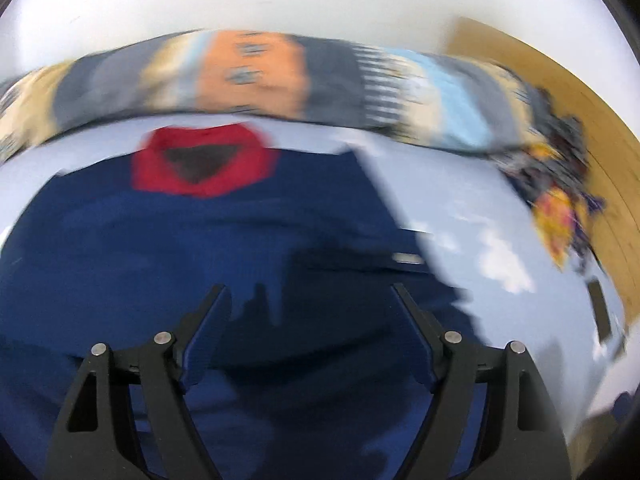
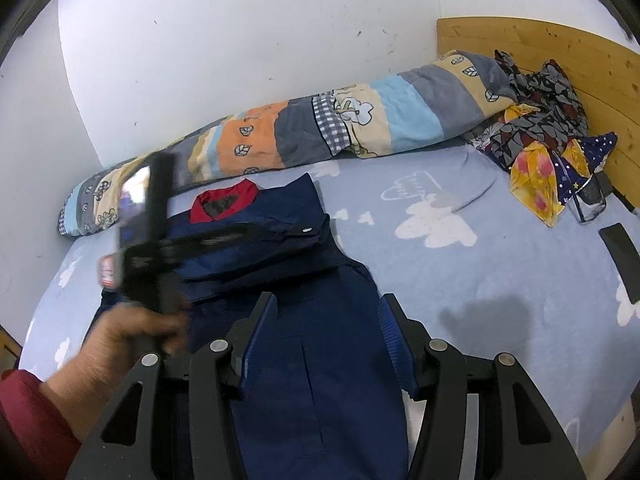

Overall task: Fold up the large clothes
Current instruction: 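Lift the sleeve with the left tool and fold it across the jacket, then release the sleeve from the left tool and move both tools to the hem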

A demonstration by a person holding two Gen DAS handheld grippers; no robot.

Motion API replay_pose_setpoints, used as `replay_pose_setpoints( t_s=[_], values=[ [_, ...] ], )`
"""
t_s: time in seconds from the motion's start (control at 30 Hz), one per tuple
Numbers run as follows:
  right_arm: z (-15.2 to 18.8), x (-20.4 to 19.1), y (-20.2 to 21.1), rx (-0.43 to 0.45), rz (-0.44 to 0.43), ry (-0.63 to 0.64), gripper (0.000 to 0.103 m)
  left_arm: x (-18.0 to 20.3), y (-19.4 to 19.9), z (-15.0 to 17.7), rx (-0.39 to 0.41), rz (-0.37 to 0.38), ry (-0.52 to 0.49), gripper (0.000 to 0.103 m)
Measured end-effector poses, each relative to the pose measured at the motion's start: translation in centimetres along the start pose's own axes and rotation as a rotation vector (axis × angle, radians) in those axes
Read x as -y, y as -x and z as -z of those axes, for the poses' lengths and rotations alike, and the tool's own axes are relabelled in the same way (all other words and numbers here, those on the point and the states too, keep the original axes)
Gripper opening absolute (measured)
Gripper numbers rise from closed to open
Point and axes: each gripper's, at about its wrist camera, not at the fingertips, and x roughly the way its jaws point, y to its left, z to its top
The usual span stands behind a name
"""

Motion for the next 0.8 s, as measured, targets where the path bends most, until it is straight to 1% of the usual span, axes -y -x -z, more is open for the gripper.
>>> replay_pose_setpoints(
  t_s=[0.03, 0.07, 0.1, 0.13, 0.2, 0.23, 0.27, 0.3, 0.33, 0.37, 0.43, 0.5, 0.67, 0.73, 0.8],
  values=[
    [0.0, 0.0, -0.1, -0.003, 0.0, -0.002, 0.055, -1.8, -0.1, 0.0, 0.0, -0.043, 0.03, 0.079],
    [0.0, 0.1, -0.2, -0.006, -0.001, -0.002, 0.055, -4.5, -0.1, 0.1, 0.008, -0.094, 0.076, 0.079],
    [0.0, 0.1, -0.4, -0.009, 0.001, -0.003, 0.055, -6.1, -0.1, 0.2, 0.013, -0.128, 0.103, 0.079],
    [-0.1, 0.1, -0.5, -0.013, 0.0, -0.004, 0.055, -8.5, 0.2, 0.6, 0.019, -0.185, 0.14, 0.079],
    [0.1, 0.1, -0.6, -0.016, -0.005, -0.004, 0.055, -12.2, 0.5, 1.7, 0.02, -0.26, 0.193, 0.079],
    [0.1, -0.1, -0.6, -0.018, -0.003, 0.003, 0.055, -13.9, 0.3, 2.5, 0.0, -0.301, 0.211, 0.079],
    [0.2, -0.3, -0.7, -0.02, -0.003, 0.01, 0.055, -15.0, -0.3, 3.2, -0.039, -0.312, 0.222, 0.08],
    [0.2, -0.5, -0.8, -0.023, -0.004, 0.016, 0.055, -16.2, -1.6, 4.3, -0.119, -0.27, 0.239, 0.081],
    [0.2, -0.7, -0.9, -0.025, -0.004, 0.019, 0.055, -16.4, -1.9, 4.9, -0.136, -0.252, 0.226, 0.082],
    [0.3, -0.9, -0.9, -0.026, -0.003, 0.025, 0.055, -15.6, -1.5, 5.3, -0.112, -0.272, 0.166, 0.082],
    [0.4, -1.5, -1.1, -0.031, 0.001, 0.042, 0.055, -14.3, -1.2, 5.8, -0.128, -0.277, 0.11, 0.082],
    [0.5, -2.0, -1.4, -0.035, 0.009, 0.058, 0.055, -13.5, -0.4, 6.3, -0.124, -0.255, 0.099, 0.082],
    [1.2, -3.6, -1.9, -0.047, 0.019, 0.115, 0.055, -11.7, 2.7, 8.5, -0.078, -0.218, 0.047, 0.082],
    [1.5, -4.2, -2.1, -0.048, 0.021, 0.136, 0.055, -11.3, 3.4, 9.2, -0.085, -0.215, 0.035, 0.082],
    [1.8, -5.0, -2.2, -0.048, 0.027, 0.165, 0.055, -11.0, 3.3, 10.1, -0.109, -0.212, 0.018, 0.082]
  ],
)
